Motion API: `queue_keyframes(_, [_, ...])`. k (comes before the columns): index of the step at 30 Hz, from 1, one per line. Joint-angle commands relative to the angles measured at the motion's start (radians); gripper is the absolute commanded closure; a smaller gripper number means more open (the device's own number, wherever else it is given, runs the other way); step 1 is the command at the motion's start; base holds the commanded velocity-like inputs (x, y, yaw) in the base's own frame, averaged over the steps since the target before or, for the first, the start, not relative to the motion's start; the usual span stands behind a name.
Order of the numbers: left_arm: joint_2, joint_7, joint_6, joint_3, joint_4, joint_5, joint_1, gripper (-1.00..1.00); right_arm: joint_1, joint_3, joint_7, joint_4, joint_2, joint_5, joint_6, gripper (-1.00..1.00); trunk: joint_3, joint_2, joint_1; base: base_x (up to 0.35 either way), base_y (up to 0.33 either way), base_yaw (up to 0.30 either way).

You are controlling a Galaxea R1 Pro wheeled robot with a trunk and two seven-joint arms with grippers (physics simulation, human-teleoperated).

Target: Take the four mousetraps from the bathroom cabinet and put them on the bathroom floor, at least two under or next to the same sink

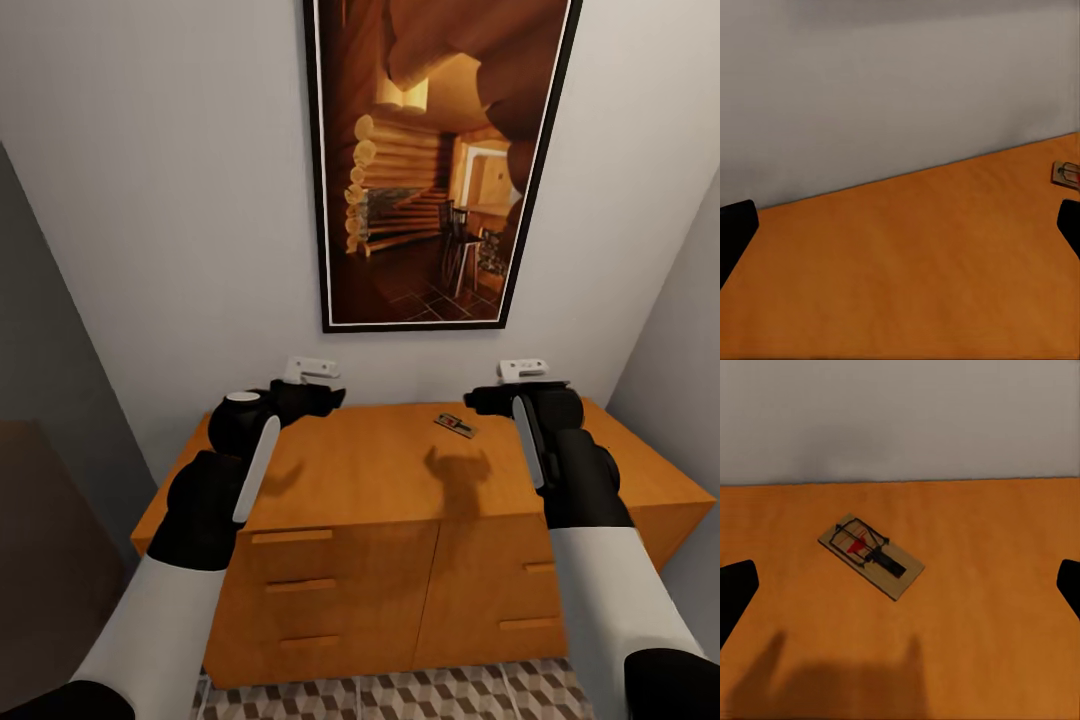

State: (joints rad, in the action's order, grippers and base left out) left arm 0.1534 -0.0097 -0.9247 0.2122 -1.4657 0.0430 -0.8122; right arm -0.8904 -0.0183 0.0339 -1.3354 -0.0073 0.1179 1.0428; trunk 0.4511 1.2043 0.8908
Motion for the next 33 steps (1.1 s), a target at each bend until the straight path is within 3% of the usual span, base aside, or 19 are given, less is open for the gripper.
queue_keyframes(1, [-0.001,-0.003,-0.005,-0.001,0.004,0.005,-0.001,-1.0,-0.001,0.007,0.028,-0.001,-0.015,0.006,0.004,-1.0,0.001,0.001,0.0,0.0,0.0,0.0])
queue_keyframes(9, [-0.009,-0.018,-0.008,-0.001,0.024,0.006,-0.001,-1.0,-0.001,0.094,0.199,-0.003,-0.112,0.006,0.004,-1.0,0.001,0.001,0.0,0.0,0.0,0.0])
queue_keyframes(14, [-0.012,-0.019,-0.011,-0.001,0.026,0.006,-0.001,-1.0,-0.001,0.11,0.248,-0.006,-0.141,0.005,0.004,-1.0,0.001,0.001,0.0,0.0,0.0,0.0])
queue_keyframes(33, [-0.012,-0.018,-0.014,-0.001,0.031,0.007,-0.001,-1.0,-0.001,0.123,0.284,-0.01,-0.159,0.009,0.004,-1.0,0.001,0.001,0.0,0.082,-0.036,0.0])
